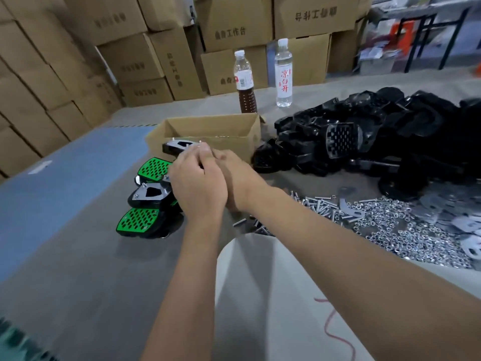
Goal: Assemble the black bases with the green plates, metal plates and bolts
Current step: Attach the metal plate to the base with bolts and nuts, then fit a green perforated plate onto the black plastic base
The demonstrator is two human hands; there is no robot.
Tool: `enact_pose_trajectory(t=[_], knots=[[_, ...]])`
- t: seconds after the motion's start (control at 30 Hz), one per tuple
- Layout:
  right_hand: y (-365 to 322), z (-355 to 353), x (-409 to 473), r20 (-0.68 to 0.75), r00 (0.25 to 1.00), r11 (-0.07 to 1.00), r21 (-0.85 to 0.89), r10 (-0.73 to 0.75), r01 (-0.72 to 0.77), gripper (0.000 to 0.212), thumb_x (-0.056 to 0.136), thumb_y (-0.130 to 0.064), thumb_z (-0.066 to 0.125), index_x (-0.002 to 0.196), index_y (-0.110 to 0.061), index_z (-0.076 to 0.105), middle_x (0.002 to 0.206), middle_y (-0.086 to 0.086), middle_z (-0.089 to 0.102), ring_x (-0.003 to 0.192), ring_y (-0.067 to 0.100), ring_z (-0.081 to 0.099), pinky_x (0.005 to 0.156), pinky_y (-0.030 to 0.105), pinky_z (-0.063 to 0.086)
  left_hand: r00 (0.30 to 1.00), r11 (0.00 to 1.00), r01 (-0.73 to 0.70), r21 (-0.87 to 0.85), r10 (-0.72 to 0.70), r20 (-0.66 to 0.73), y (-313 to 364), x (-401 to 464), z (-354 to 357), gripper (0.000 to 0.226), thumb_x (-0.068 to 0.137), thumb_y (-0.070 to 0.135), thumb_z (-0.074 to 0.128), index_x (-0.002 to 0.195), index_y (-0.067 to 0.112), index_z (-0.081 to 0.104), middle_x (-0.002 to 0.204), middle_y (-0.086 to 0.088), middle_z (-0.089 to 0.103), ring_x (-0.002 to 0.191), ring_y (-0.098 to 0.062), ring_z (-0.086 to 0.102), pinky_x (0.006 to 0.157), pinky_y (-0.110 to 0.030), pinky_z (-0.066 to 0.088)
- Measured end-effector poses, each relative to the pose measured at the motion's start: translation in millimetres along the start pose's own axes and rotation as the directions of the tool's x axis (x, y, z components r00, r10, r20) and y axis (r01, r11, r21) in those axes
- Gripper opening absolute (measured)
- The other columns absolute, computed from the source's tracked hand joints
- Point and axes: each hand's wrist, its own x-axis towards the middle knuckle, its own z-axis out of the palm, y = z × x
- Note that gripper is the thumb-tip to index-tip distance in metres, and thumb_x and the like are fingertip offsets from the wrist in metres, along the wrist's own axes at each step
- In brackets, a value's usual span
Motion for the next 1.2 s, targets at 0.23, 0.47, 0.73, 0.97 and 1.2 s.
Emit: enact_pose_trajectory(t=[0.23, 0.47, 0.73, 0.97, 1.2], knots=[[17.5, -24.7, -26.1, -0.213, 0.977, 0.992, -0.127, -0.031, 0.004, 0.024, 0.095, -0.021, 0.062, 0.118, -0.016, 0.07, 0.12, 0.003, 0.069, 0.119, 0.023, 0.058, 0.103, 0.04, 0.048, 0.998, 0.994, -0.043, 0.1, 0.047, -0.042, 18.0, -11.9, 16.4, 0.034, 0.105, 0.027, 0.049, 0.1, 0.006, 0.076, 0.107, -0.013, 0.072, 0.111, -0.036, 0.058, 0.101, -0.046, 0.041], [86.3, -110.2, -84.1, -0.365, 0.85, 0.732, -0.444, 0.38, -0.517, 0.097, 0.075, -0.011, 0.087, 0.155, -0.022, 0.034, 0.16, 0.01, 0.035, 0.152, 0.033, 0.024, 0.117, 0.052, 0.036, 0.994, 0.982, -0.078, -0.171, 0.091, 0.066, 65.4, -56.3, 67.6, 0.023, 0.103, 0.018, 0.056, 0.091, 0.007, 0.073, 0.095, -0.007, 0.067, 0.096, -0.029, 0.059, 0.088, -0.043, 0.045], [103.7, -124.3, -148.8, -0.588, 0.726, 0.882, -0.045, 0.357, -0.47, 0.073, 0.079, -0.028, 0.085, 0.143, -0.015, 0.051, 0.14, 0.004, 0.06, 0.133, 0.025, 0.05, 0.106, 0.038, 0.045, 0.942, 0.913, -0.059, -0.403, 0.185, 0.281, 86.5, -113.7, 107.2, 0.013, 0.099, 0.021, 0.055, 0.093, 0.016, 0.065, 0.09, 0.003, 0.067, 0.085, -0.009, 0.064, 0.075, -0.039, 0.053], [116.8, -154.3, -251.1, -0.49, 0.226, 0.539, 0.784, 0.842, -0.308, 0.062, 0.063, -0.068, 0.083, 0.086, -0.011, 0.076, 0.082, 0.006, 0.078, 0.081, 0.027, 0.077, 0.076, 0.056, 0.063, 0.578, 0.785, -0.317, -0.533, 0.605, 0.547, 129.7, -169.8, 136.7, 0.063, 0.085, 0.025, 0.075, 0.14, 0.037, 0.047, 0.127, 0.015, 0.057, 0.115, -0.006, 0.058, 0.09, -0.031, 0.054], [133.8, -199.2, -357.7, -0.763, 0.317, 0.659, 0.183, 0.563, -0.729, 0.067, 0.095, -0.067, 0.054, 0.063, -0.008, 0.054, 0.049, 0.001, 0.047, 0.05, 0.015, 0.054, 0.052, 0.027, 0.036, 0.45, 0.857, -0.046, -0.513, 0.477, 0.755, 187.9, -228.9, 172.1, 0.029, 0.08, 0.016, 0.083, 0.1, 0.021, 0.064, 0.084, 0.006, 0.07, 0.076, -0.009, 0.062, 0.067, -0.026, 0.048]])
